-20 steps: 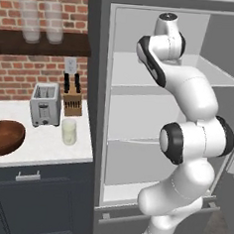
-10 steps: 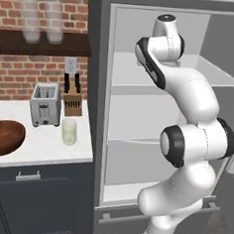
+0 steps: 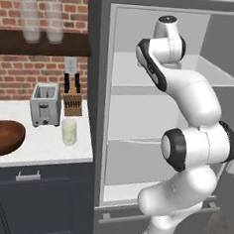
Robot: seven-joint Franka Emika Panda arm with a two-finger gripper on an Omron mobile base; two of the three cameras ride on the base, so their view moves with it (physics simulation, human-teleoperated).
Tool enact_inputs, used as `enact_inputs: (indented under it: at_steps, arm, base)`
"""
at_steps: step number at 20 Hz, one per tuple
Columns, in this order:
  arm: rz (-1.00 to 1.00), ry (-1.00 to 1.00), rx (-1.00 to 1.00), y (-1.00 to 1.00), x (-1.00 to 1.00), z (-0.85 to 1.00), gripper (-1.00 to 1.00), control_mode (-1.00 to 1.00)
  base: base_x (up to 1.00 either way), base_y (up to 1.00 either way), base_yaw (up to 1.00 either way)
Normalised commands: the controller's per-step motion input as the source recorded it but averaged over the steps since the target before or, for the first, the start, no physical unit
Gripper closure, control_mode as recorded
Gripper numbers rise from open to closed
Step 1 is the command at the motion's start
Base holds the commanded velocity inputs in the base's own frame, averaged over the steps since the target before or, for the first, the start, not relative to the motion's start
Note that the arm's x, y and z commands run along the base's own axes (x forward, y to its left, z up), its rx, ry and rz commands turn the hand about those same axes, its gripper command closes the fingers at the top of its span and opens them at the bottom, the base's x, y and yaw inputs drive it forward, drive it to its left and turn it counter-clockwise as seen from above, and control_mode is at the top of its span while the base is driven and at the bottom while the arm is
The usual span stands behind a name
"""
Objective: Grab a lemon wedge from the fridge and one ice cube from the ice bowl, and put them in the glass of lemonade.
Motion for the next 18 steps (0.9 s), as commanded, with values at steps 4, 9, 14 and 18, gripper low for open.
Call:
enact_inputs:
  at_steps: [4, 9, 14, 18]
  arm:
    - [0.0, 0.0, 0.0, 0.0, 0.0, -0.16, -1.0, -1.0]
    - [0.0, 0.0, 0.0, 0.0, 0.0, -0.19, 1.0, -1.0]
    - [0.0, 0.0, 0.0, 0.0, 0.0, -0.15, 1.0, -1.0]
    - [0.0, 0.01, 0.0, 0.0, 0.0, -0.07, 1.0, -1.0]
  base:
    - [0.0, 0.0, 0.0]
    - [0.0, 0.0, 0.0]
    - [0.0, 0.0, 0.0]
    - [0.0, 0.0, 0.0]
